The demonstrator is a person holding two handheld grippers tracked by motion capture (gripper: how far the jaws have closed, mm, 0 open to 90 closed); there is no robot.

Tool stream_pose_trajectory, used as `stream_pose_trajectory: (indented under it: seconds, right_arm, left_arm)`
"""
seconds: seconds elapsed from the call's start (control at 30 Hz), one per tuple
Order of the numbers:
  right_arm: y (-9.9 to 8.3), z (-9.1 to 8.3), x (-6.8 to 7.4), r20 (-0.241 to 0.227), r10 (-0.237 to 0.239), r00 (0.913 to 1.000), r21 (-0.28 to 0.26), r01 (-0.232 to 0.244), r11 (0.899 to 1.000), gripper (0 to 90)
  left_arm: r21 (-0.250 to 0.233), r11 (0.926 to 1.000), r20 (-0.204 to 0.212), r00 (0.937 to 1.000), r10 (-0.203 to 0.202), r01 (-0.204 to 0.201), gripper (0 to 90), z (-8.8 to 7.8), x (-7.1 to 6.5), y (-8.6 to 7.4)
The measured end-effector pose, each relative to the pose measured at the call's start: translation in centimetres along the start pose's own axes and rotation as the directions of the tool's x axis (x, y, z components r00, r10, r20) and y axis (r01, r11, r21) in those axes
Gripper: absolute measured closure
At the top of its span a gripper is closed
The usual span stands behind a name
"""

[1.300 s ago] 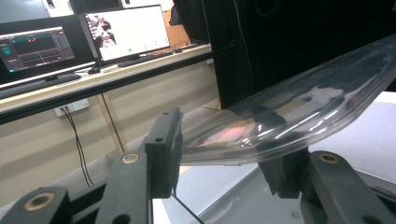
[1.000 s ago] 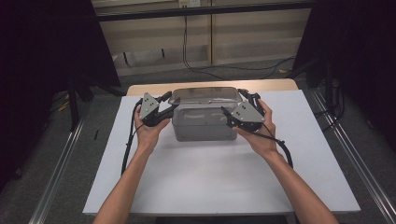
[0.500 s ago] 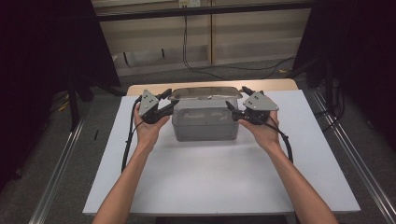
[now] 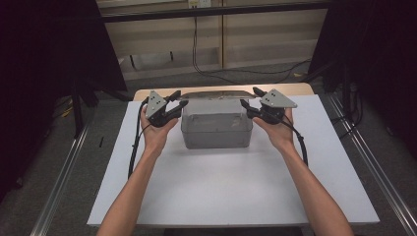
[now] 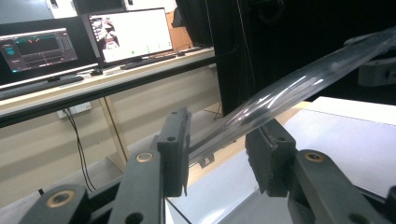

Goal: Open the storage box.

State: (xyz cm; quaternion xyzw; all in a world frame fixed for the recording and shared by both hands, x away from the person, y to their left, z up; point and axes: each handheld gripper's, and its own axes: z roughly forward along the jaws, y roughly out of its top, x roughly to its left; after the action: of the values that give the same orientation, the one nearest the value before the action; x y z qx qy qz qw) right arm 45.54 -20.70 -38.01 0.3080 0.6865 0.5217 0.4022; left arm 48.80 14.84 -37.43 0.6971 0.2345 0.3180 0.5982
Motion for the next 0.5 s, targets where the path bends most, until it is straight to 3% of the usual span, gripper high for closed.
stream_pose_trajectory:
  seconds: [0.3, 0.5]
  right_arm:
    - [0.4, 1.5, -0.3, -0.024, -0.006, 0.9997, 0.004, 0.006, 1.000, 47.7]
    - [0.4, 2.3, -0.7, -0.025, 0.016, 0.9996, -0.008, -0.016, 1.000, 51.5]
  left_arm:
    - [0.007, 0.9999, -0.019, 0.9998, -0.010, 0.010, 62.8, 0.3, 0.4, 0.4]
    - [0.007, 0.9999, -0.017, 0.9998, -0.013, 0.013, 64.2, 0.5, 0.7, 0.5]
